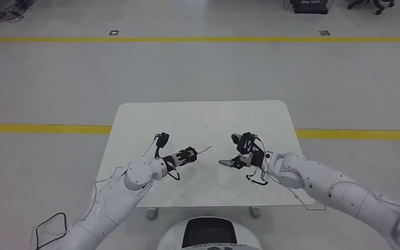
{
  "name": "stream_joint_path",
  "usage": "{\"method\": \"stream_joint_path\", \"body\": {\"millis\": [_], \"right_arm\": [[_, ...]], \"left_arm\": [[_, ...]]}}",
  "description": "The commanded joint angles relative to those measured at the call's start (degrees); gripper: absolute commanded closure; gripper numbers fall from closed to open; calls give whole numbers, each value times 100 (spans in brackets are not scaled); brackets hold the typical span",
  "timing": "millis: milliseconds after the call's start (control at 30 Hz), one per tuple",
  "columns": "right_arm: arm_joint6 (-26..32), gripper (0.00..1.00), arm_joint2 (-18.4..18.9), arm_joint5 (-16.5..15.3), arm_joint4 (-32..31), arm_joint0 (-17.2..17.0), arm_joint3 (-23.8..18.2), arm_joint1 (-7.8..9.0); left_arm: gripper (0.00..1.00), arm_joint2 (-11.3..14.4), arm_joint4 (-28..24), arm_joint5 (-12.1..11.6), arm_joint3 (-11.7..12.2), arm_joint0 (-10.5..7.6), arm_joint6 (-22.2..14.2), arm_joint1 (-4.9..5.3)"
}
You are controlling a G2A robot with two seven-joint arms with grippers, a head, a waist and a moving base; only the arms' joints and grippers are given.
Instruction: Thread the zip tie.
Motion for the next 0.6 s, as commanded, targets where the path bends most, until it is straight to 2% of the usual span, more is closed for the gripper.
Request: {"method": "stream_joint_path", "body": {"millis": [0, 367, 533, 567], "right_arm": [[0, 0, 0, 0, 0, 0, 0, 0], [7, 0, 62, 10, 63, -63, 0, -9], [574, 0, 192, 0, 1021, -213, -85, -31], [723, 0, 191, 0, 1393, -236, -158, -38]], "left_arm": [[100, 0, 0, 0, 0, 0, 0, 0], [100, 0, 0, 0, 0, 0, 0, 0], [100, 0, 0, 0, 0, 0, 0, 0], [100, 0, 0, 0, 0, 0, 0, 0]]}}
